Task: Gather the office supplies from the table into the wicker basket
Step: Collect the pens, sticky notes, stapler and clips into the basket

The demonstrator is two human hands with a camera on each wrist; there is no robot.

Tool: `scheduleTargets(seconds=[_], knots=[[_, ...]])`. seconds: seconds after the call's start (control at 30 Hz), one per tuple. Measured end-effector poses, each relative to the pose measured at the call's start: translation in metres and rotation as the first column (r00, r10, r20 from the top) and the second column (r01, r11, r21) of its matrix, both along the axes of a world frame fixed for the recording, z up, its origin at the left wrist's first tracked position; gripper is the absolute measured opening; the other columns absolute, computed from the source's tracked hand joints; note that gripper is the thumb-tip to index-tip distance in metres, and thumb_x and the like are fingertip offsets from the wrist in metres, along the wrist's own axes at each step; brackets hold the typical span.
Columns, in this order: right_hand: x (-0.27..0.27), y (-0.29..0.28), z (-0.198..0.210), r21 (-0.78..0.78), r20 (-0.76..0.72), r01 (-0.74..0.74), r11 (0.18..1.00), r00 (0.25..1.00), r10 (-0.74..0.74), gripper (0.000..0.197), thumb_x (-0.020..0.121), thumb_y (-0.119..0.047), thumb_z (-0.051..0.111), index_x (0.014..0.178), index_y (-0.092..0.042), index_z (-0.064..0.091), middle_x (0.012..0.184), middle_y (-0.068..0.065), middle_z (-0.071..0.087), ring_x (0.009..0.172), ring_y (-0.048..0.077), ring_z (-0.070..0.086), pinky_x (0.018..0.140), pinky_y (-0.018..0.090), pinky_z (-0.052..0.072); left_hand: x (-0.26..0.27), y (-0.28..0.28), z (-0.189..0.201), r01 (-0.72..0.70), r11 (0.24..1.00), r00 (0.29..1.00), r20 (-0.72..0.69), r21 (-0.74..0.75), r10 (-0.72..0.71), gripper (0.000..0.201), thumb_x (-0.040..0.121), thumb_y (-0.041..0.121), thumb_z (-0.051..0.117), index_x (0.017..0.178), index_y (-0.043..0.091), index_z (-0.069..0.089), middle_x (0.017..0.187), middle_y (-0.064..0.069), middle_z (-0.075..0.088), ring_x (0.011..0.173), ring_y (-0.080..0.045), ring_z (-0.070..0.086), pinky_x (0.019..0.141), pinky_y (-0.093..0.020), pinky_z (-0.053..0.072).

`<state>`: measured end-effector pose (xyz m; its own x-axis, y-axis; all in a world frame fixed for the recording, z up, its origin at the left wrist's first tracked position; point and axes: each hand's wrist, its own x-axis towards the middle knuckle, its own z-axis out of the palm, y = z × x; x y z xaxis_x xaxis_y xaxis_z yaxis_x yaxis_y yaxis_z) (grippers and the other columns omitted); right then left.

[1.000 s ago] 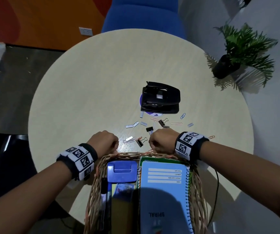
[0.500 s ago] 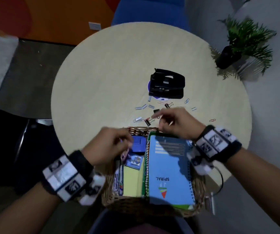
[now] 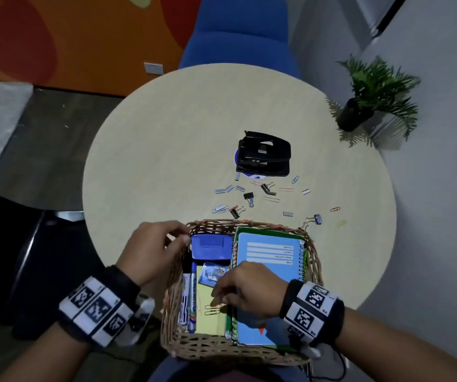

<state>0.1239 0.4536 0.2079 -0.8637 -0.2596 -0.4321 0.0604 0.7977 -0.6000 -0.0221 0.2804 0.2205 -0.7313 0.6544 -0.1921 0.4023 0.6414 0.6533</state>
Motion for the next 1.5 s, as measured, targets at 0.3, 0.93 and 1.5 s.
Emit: scheduleTargets(seconds=[0.3, 0.93, 1.5], knots=[[0.021, 0.156, -0.004, 0.198, -0.345, 0.582, 0.789, 0.795, -0.500, 0.022, 0.088, -0.013, 0.061, 0.108, -0.019, 0.068, 0.105, 0.001, 0.070, 0.086, 0.020, 0.065, 0.080, 0.039, 0.053, -0.101, 0.094, -0.019, 0.287, 0.910, 0.957, 0.044, -0.300, -0.288, 0.022, 0.081, 0.039, 0.069, 0.093, 0.020, 0.068, 0.084, 0.006, 0.068, 0.076, -0.013, 0.062, 0.075, -0.028, 0.048], [0.014, 0.229, -0.084, 0.324, -0.246, 0.625, 0.710, 0.780, -0.575, 0.025, 0.086, -0.009, 0.061, 0.111, -0.012, 0.065, 0.113, 0.008, 0.059, 0.094, 0.032, 0.062, 0.081, 0.039, 0.051, -0.092, 0.183, -0.079, 0.464, 0.664, 0.851, 0.088, -0.586, -0.518, 0.011, 0.070, 0.011, 0.065, 0.078, 0.017, 0.069, 0.087, -0.004, 0.072, 0.086, -0.026, 0.066, 0.075, -0.031, 0.054], [0.004, 0.076, 0.026, -0.021, -0.230, 0.279, 0.960, 0.933, -0.277, 0.029, 0.087, -0.022, 0.061, 0.116, -0.018, 0.066, 0.110, 0.001, 0.067, 0.097, 0.016, 0.062, 0.088, 0.033, 0.051, -0.091, 0.081, -0.008, 0.151, 0.985, 0.984, 0.104, -0.083, -0.142, 0.018, 0.081, 0.006, 0.068, 0.074, 0.022, 0.062, 0.077, 0.002, 0.070, 0.067, -0.010, 0.065, 0.063, -0.015, 0.044]])
